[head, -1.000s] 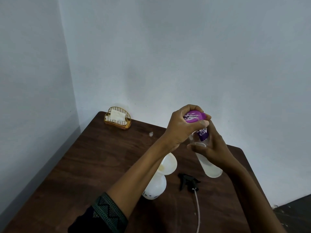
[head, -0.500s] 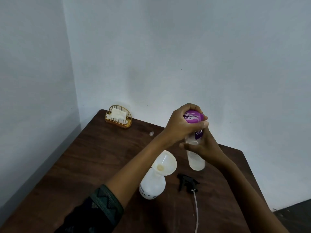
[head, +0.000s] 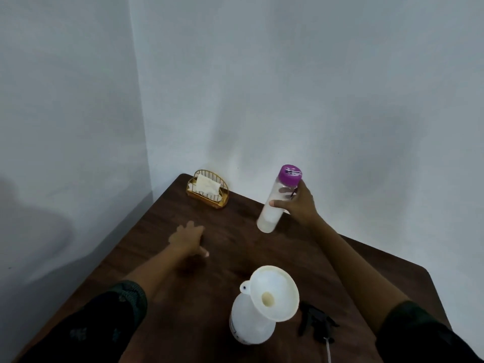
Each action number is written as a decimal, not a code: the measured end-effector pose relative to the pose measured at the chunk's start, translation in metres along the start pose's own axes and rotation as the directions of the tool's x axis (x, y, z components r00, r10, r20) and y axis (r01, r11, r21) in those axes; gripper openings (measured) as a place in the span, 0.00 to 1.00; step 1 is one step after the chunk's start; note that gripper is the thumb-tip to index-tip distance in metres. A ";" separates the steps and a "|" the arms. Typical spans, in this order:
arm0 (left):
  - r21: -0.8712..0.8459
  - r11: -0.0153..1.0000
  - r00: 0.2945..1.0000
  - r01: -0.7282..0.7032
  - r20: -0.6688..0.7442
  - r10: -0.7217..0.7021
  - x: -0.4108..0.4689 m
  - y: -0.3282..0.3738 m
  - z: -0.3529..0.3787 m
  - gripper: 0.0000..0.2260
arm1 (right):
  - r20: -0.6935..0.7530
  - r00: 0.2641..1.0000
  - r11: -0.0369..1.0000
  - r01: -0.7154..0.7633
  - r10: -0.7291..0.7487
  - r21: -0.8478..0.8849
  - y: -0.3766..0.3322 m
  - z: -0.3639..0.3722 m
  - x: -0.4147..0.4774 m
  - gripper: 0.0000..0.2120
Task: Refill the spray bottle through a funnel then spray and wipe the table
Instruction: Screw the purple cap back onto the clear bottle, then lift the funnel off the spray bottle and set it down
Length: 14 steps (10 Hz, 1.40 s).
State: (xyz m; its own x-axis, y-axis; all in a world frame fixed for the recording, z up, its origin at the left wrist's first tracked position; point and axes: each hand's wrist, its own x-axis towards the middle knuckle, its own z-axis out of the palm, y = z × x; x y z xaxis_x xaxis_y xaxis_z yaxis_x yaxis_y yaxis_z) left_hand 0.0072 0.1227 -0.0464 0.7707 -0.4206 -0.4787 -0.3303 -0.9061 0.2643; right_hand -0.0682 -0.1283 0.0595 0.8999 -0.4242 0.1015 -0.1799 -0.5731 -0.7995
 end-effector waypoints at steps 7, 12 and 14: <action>0.107 0.992 0.997 0.066 0.035 -0.070 0.023 -0.006 0.027 0.46 | 0.101 0.989 0.987 -0.121 0.110 0.103 0.021 0.097 0.087 0.37; 0.076 0.995 0.996 0.063 0.062 -0.068 0.007 -0.002 0.016 0.46 | 0.002 0.930 0.928 -0.368 0.368 0.060 0.080 -0.033 -0.118 0.10; -0.378 0.922 0.993 -0.078 -0.109 0.040 -0.042 0.016 0.019 0.26 | 0.090 0.934 0.877 -0.357 0.347 0.322 0.025 -0.041 -0.198 0.06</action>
State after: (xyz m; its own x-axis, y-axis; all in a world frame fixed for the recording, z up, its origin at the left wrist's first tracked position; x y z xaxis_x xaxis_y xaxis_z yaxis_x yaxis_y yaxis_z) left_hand -0.0409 0.1251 -0.0378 0.8120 -0.4486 -0.3735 -0.1589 -0.7855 0.5981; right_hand -0.2672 -0.0872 0.0440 0.8133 -0.5320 -0.2357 -0.3511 -0.1258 -0.9278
